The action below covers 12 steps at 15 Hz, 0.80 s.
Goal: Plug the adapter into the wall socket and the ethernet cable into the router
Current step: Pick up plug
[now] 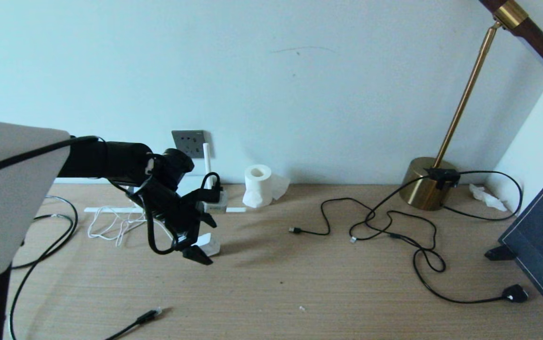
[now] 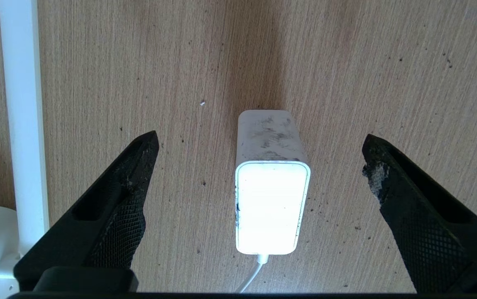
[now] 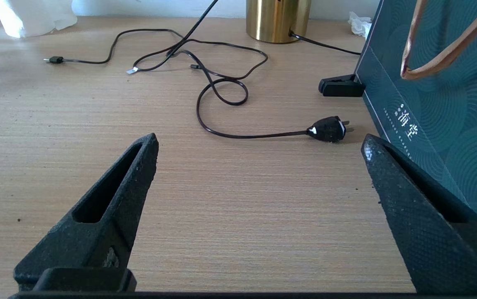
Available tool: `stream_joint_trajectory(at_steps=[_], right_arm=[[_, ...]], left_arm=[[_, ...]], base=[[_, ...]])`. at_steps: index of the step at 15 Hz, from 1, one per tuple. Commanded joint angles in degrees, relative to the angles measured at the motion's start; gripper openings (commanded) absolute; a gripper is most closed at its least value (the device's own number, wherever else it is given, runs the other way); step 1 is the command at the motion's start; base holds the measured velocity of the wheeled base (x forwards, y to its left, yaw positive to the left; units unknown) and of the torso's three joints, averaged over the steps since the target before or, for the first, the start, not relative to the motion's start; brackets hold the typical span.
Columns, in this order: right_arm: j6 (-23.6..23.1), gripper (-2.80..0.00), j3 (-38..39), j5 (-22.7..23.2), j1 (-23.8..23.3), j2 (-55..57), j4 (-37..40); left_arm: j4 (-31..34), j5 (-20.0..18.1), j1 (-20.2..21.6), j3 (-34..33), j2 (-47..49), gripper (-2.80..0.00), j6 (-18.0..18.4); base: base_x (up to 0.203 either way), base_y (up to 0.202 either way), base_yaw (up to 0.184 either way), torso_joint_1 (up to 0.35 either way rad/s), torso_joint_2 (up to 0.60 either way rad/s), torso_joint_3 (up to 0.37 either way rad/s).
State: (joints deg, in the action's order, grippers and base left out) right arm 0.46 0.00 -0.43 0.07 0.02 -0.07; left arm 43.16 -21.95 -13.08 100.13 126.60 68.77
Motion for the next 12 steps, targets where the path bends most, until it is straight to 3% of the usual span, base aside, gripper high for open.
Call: stream_joint_trajectory(at_steps=[1, 12], right_arm=[[0.0, 0.00, 0.0, 0.0, 0.0, 0.0, 0.0], [0.0, 0.00, 0.1, 0.0, 0.0, 0.0, 0.0]], left_arm=[[0.2, -0.1, 0.1, 0.1, -0.2, 0.00, 0.2], [0.1, -0.1, 0.4, -0.4, 0.3, 0.00, 0.2]], base=[[0.000, 0.000, 0.000, 0.000, 0.00, 0.000], [0.000, 0.000, 0.000, 0.000, 0.00, 0.000]])
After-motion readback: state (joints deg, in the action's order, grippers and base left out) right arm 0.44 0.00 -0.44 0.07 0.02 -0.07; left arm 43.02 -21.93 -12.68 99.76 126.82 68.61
